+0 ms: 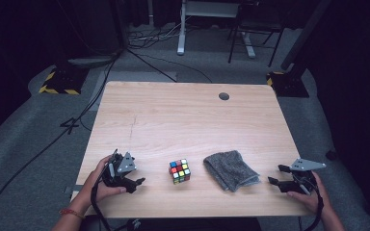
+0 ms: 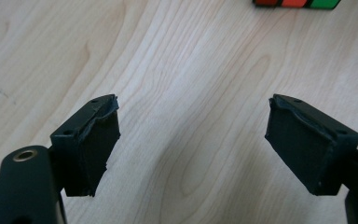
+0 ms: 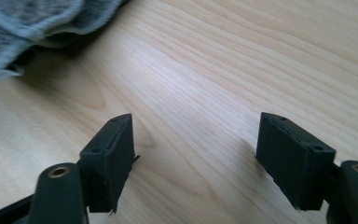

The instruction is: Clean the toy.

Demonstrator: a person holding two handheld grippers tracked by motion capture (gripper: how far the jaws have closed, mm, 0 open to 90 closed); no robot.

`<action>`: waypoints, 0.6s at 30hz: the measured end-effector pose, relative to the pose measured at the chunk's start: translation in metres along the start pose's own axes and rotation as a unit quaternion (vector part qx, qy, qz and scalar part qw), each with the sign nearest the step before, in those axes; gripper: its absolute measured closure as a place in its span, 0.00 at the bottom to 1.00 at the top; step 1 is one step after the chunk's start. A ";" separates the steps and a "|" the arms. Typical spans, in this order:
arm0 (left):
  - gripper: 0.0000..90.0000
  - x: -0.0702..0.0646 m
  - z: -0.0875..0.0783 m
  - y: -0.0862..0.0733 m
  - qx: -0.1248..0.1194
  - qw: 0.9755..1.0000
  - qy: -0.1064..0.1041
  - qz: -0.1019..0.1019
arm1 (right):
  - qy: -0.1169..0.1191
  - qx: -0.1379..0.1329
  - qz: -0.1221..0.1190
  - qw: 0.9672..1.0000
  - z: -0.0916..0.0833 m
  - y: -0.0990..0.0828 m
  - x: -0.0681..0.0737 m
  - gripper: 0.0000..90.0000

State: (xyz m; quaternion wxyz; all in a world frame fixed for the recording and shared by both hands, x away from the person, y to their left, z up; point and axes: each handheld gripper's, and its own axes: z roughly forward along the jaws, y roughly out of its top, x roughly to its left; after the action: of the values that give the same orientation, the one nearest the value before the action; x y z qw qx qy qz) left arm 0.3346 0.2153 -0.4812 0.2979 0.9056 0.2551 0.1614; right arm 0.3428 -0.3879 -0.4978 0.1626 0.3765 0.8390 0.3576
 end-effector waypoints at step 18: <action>0.16 0.004 0.013 -0.022 -0.036 0.996 -0.033 -0.078 | -0.030 -0.018 0.028 0.999 0.001 -0.006 -0.002 0.28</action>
State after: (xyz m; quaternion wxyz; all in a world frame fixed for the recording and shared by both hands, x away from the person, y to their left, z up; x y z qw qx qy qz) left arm 0.3356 0.2271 -0.5039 0.3505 0.8763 0.3093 0.1162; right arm 0.3415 -0.3915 -0.5031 0.1844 0.4071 0.8165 0.3654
